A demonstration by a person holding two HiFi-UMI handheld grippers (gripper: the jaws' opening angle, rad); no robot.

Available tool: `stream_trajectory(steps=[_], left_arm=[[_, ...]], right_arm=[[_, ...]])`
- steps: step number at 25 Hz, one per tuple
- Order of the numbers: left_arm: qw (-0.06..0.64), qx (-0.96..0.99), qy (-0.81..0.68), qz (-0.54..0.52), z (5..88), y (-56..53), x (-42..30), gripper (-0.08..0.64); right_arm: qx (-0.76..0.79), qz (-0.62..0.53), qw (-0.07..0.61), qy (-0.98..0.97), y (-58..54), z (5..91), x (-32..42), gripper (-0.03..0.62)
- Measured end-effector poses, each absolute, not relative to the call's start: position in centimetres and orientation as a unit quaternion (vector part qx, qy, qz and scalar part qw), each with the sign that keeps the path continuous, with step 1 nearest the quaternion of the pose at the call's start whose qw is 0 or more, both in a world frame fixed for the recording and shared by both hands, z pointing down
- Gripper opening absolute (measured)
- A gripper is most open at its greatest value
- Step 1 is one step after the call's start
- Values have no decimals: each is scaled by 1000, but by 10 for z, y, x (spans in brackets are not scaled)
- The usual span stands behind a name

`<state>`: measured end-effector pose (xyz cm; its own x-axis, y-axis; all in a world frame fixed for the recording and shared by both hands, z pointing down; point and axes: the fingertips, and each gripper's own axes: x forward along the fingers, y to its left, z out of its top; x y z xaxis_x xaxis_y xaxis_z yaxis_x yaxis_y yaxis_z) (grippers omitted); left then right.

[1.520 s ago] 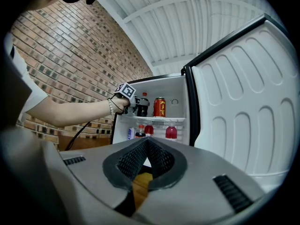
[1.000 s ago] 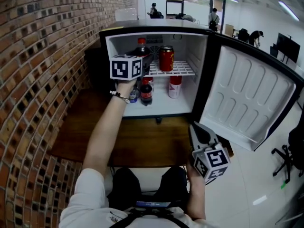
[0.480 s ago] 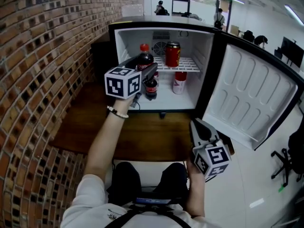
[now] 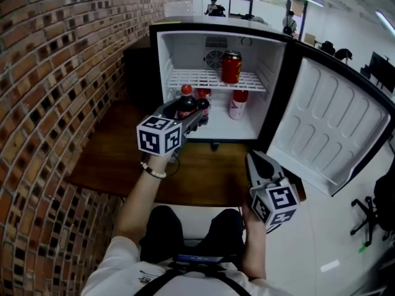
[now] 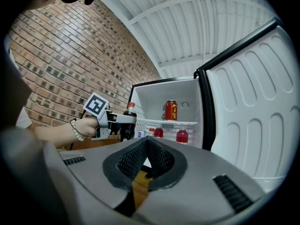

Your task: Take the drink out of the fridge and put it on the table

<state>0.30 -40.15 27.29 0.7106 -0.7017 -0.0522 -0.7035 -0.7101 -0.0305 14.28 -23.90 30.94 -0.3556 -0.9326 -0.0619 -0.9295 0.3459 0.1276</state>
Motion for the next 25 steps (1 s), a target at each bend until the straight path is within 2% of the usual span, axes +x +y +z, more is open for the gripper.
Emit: stream_trajectory(steps=[7,25], left_arm=[[33,-907,419,-4,320,-394,-19,308],[-13,-880,474,-30,406,-391,-78,308]], right_arm=[[559,-67,23,-826,-249,319,132,17],[545,-58,31,-836,-255,330,119,17]])
